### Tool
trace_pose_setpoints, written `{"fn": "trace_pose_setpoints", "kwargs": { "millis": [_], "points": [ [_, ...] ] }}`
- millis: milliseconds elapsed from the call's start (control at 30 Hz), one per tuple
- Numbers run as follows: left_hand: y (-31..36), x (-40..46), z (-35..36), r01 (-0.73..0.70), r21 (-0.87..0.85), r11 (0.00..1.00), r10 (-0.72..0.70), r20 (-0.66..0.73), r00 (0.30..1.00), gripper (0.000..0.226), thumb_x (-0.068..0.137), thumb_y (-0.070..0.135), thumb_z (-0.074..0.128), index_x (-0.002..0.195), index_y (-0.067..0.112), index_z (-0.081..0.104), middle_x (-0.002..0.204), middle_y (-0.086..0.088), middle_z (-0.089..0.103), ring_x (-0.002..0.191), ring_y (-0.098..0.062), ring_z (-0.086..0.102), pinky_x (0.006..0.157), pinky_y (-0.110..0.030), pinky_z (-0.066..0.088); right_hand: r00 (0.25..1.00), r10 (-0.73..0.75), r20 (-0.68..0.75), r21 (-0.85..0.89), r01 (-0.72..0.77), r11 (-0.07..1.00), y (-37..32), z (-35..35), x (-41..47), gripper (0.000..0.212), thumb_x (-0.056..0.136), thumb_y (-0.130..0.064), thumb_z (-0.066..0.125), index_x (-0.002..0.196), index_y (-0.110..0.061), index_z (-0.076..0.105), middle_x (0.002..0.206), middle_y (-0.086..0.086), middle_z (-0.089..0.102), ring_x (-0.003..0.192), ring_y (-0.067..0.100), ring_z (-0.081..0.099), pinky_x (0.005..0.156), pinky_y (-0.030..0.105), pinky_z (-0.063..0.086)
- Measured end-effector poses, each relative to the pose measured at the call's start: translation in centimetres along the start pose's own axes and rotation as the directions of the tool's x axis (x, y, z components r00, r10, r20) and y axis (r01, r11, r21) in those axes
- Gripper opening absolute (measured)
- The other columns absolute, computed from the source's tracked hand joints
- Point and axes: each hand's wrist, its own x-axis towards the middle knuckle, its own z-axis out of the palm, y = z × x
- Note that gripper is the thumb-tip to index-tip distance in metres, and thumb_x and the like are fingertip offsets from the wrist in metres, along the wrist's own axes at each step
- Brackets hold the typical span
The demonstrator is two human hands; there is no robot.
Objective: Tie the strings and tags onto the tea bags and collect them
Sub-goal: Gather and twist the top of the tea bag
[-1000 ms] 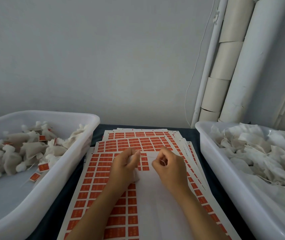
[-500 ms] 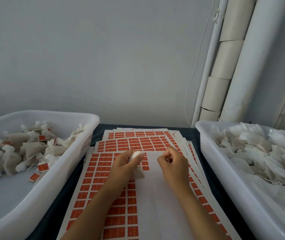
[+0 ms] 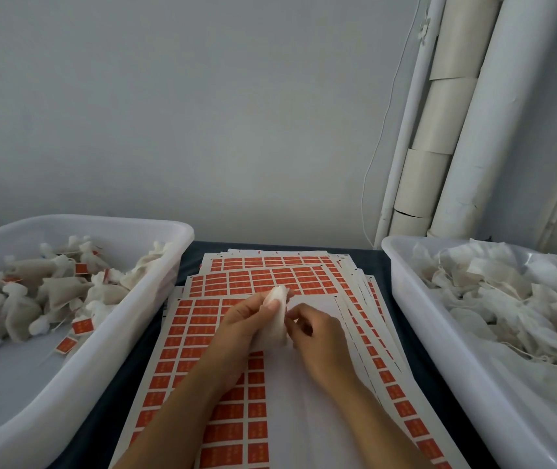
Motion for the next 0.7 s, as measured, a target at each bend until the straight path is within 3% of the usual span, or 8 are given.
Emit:
{"fn": "trace_pose_setpoints", "kwargs": {
  "millis": [100,267,367,500,567,700],
  "points": [
    [-0.4,0.1,-0.1,-0.032,0.08,0.996,0.033,-0.004,0.999,0.025,0.075,0.044,0.059,0.088,0.031,0.074,0.096,0.013,0.07,0.09,-0.009,0.065,0.066,-0.017,0.051,0.999,-0.025,0.025,-0.004,0.025,1.0,0.0,-0.1,0.0,0.017,0.091,-0.028,0.057,0.103,-0.02,0.065,0.098,-0.005,0.069,0.07,0.0,0.055,0.075,0.008,0.045],
    [-0.5,0.4,-0.6,-0.01,0.006,1.0,0.01,0.001,1.0,0.028,0.074,0.038,0.062,0.094,0.023,0.074,0.103,0.011,0.07,0.091,-0.007,0.066,0.066,-0.019,0.052,0.999,-0.028,0.032,0.019,0.027,0.999,-0.2,-0.2,-0.2,0.015,0.09,-0.028,0.057,0.099,-0.02,0.067,0.094,-0.007,0.069,0.069,0.0,0.057,0.075,0.008,0.047],
    [-0.6,0.4,-0.5,-0.01,0.031,0.999,0.011,-0.056,0.998,0.019,0.074,0.039,0.063,0.087,0.03,0.075,0.095,0.016,0.07,0.083,-0.001,0.065,0.06,-0.014,0.05,1.0,-0.012,0.012,0.057,0.011,0.998,-0.3,-0.5,-0.2,0.01,0.09,-0.027,0.058,0.093,-0.022,0.065,0.085,-0.013,0.064,0.065,0.0,0.058,0.07,0.006,0.046],
    [-0.9,0.4,-0.3,-0.094,0.312,0.946,0.137,-0.118,0.984,0.022,0.094,0.03,0.05,0.083,0.031,0.069,0.085,0.031,0.065,0.08,0.011,0.058,0.058,-0.008,0.046,0.999,-0.006,-0.045,0.095,0.01,0.995,-0.4,-0.8,-0.1,0.009,0.089,-0.026,0.059,0.08,-0.024,0.059,0.076,-0.017,0.059,0.063,-0.001,0.058,0.062,0.002,0.043],
    [-1.2,0.6,-0.4,-0.137,0.419,0.898,0.201,-0.113,0.973,0.023,0.097,0.027,0.046,0.087,0.028,0.067,0.085,0.022,0.065,0.082,0.003,0.058,0.063,-0.007,0.045,0.998,-0.028,-0.059,0.115,0.034,0.993,-0.7,-0.9,-0.2,0.009,0.088,-0.024,0.06,0.079,-0.024,0.058,0.077,-0.018,0.059,0.065,0.001,0.058,0.064,0.002,0.044],
    [-1.2,1.0,-0.6,-0.226,0.554,0.801,0.366,-0.155,0.917,0.008,0.089,0.019,0.061,0.088,0.022,0.068,0.089,0.011,0.065,0.083,-0.004,0.059,0.071,-0.01,0.046,0.992,-0.103,-0.079,0.152,0.114,0.982,-1.0,-1.2,-0.3,0.01,0.088,-0.02,0.061,0.08,-0.025,0.058,0.078,-0.019,0.059,0.071,0.0,0.061,0.068,0.006,0.048]
  ]
}}
